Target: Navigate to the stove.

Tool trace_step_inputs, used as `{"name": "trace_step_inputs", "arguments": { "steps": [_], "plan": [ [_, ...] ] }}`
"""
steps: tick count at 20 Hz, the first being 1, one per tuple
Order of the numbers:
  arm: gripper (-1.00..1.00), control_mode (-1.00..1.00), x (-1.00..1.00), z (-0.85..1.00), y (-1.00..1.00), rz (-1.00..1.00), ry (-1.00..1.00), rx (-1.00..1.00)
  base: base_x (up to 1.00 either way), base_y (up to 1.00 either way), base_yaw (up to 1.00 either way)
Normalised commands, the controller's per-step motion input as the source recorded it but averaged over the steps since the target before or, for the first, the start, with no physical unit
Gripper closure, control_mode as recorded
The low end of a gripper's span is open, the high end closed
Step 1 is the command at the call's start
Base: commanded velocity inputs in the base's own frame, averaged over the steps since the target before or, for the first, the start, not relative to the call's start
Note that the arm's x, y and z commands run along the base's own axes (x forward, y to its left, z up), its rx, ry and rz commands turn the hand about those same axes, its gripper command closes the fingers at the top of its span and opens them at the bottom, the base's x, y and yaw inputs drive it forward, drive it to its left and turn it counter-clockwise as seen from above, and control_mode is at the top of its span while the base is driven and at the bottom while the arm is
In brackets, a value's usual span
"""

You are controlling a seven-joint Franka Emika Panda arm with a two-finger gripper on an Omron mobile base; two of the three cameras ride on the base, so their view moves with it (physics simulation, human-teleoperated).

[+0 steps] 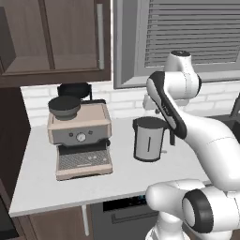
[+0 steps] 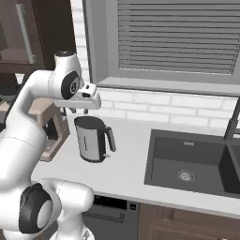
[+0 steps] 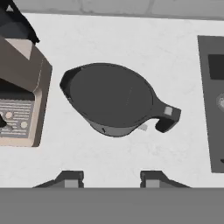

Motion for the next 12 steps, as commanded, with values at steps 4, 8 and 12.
{"name": "trace_step_inputs", "arguments": {
  "steps": [4,8,12],
  "plan": [
    [-1.00,1.00,0.00,0.00,0.00,0.00,0.00,0.00,-0.05,0.00,0.00],
    [-1.00,1.00,0.00,0.00,0.00,0.00,0.00,0.00,-0.91,0.00,0.00],
    [-1.00,1.00,0.00,0.00,0.00,0.00,0.00,0.00,-0.49,0.00,0.00]
  ]
}}
